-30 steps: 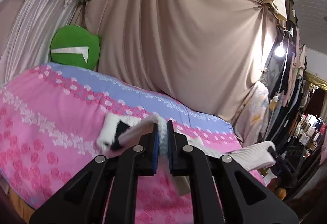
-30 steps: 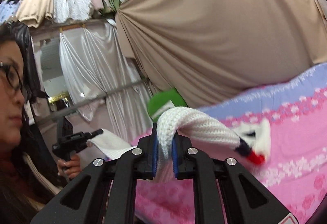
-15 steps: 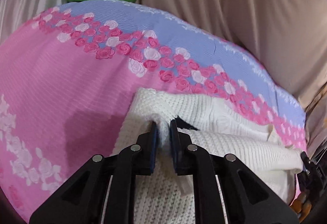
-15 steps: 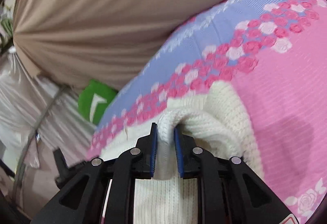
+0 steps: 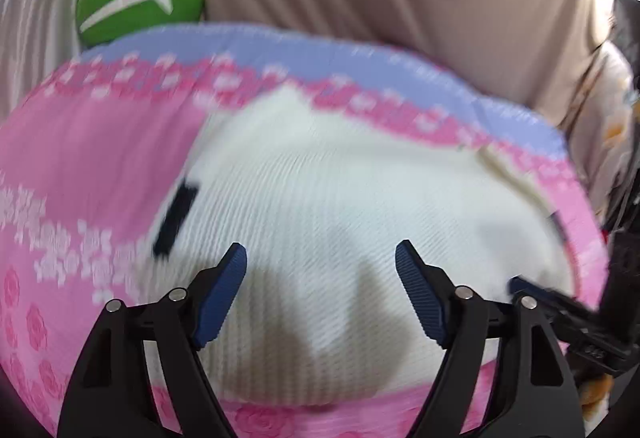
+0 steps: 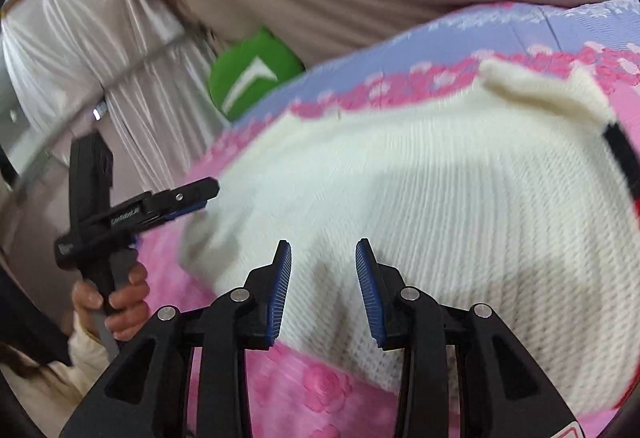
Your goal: Fold small clothes
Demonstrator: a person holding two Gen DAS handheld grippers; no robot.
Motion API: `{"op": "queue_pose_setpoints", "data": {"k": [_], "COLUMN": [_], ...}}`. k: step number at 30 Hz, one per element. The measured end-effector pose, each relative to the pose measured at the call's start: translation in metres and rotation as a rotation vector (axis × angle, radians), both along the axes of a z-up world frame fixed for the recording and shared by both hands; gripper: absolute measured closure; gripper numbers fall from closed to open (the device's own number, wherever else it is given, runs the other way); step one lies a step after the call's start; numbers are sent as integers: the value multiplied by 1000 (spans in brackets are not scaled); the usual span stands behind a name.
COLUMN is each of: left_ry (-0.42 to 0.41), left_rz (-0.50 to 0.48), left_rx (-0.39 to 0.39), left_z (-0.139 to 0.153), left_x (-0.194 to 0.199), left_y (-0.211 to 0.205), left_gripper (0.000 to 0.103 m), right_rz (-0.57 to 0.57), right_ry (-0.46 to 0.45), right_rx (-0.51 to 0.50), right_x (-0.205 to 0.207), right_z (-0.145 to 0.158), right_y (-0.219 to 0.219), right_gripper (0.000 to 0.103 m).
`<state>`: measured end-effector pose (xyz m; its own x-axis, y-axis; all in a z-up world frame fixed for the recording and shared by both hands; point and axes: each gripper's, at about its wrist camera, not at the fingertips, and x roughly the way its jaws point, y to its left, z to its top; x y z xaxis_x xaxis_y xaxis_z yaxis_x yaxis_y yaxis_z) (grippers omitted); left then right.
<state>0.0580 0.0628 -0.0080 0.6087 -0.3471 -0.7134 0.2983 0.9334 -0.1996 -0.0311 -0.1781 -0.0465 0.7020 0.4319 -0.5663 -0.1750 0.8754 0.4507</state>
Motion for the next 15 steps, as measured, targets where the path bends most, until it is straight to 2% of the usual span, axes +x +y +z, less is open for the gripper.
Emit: {"op": "queue_pose_setpoints", "data": {"k": [2,5,7,8,10,11,12,13,15], "left_ry": [23,30,30,27,-8,-15,-9,-2,36], "left_rz": [44,58,97,117,194,209,224,230,226], "left_rx": [21,-34,-35,-33,-6,-11,-35,-65,-148], "left_z": [-17,-16,-10,-5,4,7,9,9,2], "left_x": [3,-9,-22,-26,-37,-41,-42,-42,-37], "left_y": [18,52,71,77,90,94,100,103,106], "left_gripper": [41,47,47,44,29,26,16,13,13], "right_rz": [-58,-265,-356,-407,-519,-531,-518,-484,-425], "right_ry": [2,41,56,50,30,20,16,18,28], "right_rx": [7,-69,-14,18,-24,-33,-19,21,65], "right_x": [-10,-43,-70,-87,-114,-119,-121,-120,-112], "right_z": [3,3,1,2,10,11,11,8,2], "right_y": [-19,-72,-106,-121,-131,-130,-129,-127,-121], "right_gripper": [72,73,80,79,57,54,52,48,45]}}
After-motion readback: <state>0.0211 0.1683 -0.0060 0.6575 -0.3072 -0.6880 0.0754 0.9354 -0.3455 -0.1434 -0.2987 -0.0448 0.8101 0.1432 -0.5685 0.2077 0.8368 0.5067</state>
